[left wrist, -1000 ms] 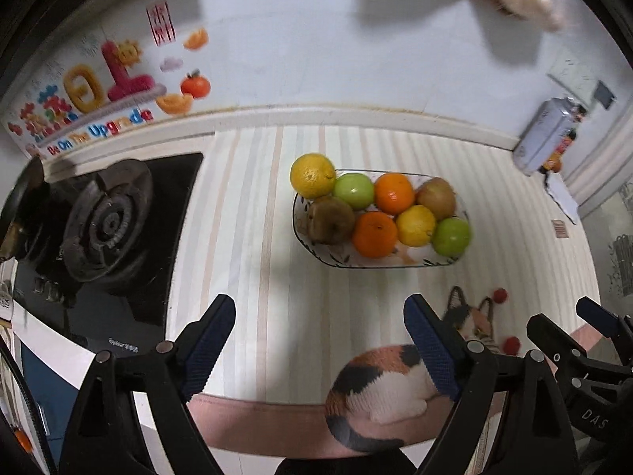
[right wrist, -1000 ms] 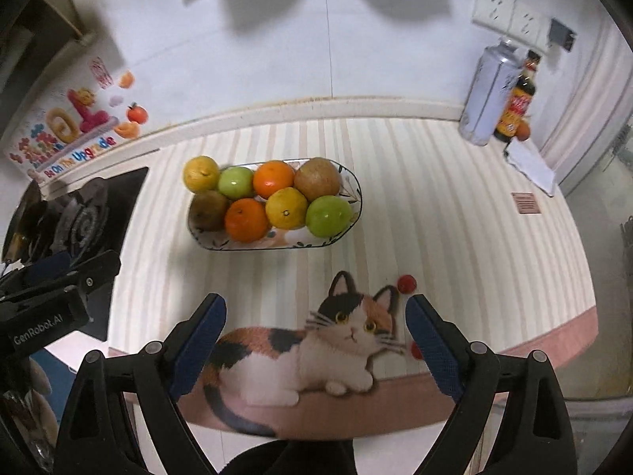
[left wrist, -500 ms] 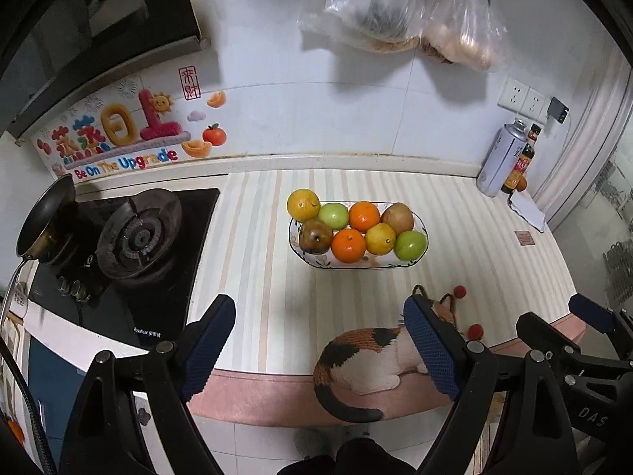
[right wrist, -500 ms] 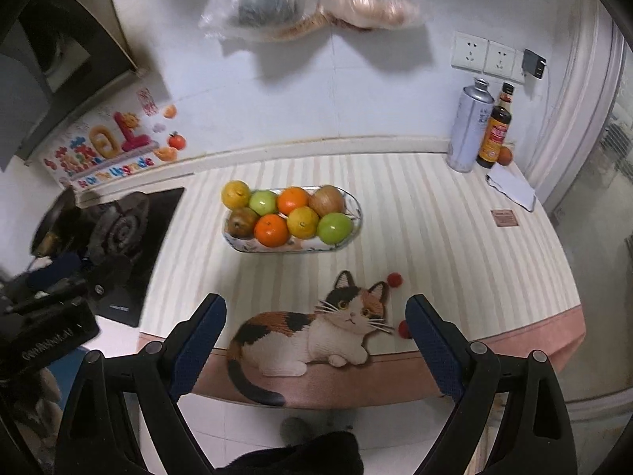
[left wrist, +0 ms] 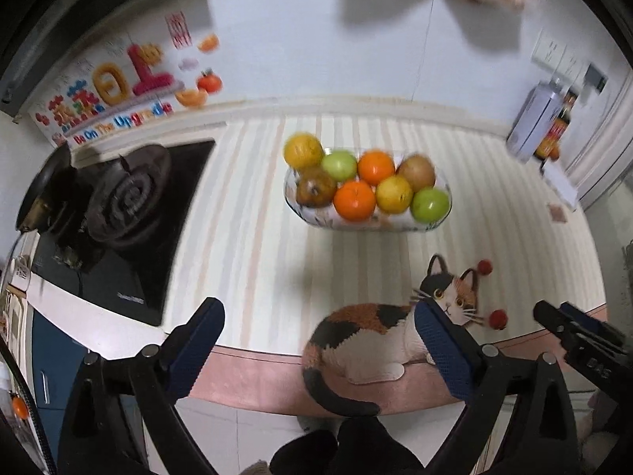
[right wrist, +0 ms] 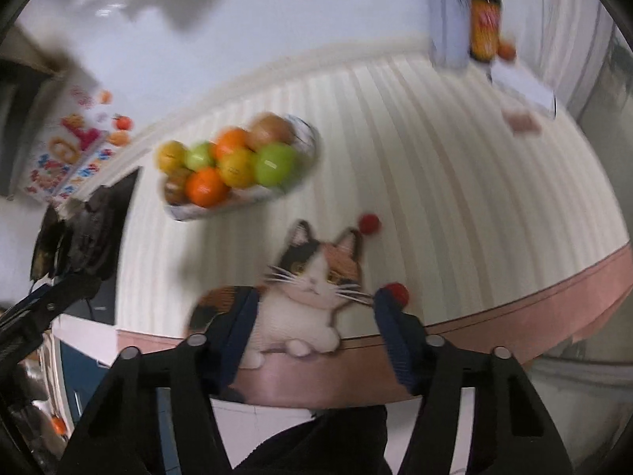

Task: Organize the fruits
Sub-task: 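Grasp a small red tomato with the right tool while the left tool grasps another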

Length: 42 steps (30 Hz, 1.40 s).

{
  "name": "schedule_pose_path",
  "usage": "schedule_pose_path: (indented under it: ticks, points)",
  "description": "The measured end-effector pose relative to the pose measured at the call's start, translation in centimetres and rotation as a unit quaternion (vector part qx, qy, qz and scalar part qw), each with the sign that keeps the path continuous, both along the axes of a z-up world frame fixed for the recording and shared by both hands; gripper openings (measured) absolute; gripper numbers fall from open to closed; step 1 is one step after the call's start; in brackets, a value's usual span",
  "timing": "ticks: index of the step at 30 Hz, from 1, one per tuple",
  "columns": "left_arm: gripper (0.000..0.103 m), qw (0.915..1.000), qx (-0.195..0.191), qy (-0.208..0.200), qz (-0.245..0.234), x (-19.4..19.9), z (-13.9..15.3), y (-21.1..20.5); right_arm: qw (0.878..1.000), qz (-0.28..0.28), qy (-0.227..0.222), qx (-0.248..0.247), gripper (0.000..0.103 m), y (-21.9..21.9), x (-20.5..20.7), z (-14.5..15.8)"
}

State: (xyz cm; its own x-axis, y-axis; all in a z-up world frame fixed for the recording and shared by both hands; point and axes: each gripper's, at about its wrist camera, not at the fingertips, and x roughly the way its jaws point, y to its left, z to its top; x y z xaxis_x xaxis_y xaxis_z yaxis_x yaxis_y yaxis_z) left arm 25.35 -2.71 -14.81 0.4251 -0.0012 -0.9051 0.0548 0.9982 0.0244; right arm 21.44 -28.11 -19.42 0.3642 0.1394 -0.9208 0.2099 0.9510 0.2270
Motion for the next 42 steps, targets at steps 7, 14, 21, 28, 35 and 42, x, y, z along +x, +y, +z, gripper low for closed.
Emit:
schedule_pose_path:
  ticks: [7, 14, 21, 28, 35, 42]
  points:
    - [0.099, 0.9976, 0.036, 0.054, -0.024, 3.5, -5.8, -5.2, 0.997, -0.031, 0.065, 0.007, 0.06, -4.2, 2.0, -8.8]
    - [0.098, 0.9919, 0.046, 0.093, -0.073, 6.3, -9.8, -10.9, 0.996, -0.002, 0.082, 0.017, 0.033, -4.0, 2.1, -12.6]
    - [0.098, 0.9845, 0.027, 0.119, -0.126, 8.0, -12.0, -16.0, 0.998, -0.025, 0.053, 0.018, 0.032, -5.4, 1.3, -11.6]
    - [0.094, 0.9707, -0.003, 0.145, -0.192, 9.5, -14.6, -21.8, 0.996, -0.071, 0.043, 0.012, 0.032, -9.4, 1.1, -10.5]
    - [0.051, 0.9553, -0.005, 0.186, -0.23, 9.9, -17.9, -25.8, 0.995, -0.094, 0.044, 0.009, 0.033, -11.9, 1.1, -10.5]
    - [0.028, 0.9526, -0.003, 0.183, -0.243, 9.6, -18.6, -27.1, 0.994, -0.099, 0.036, 0.008, 0.033, -12.5, 1.6, -9.5]
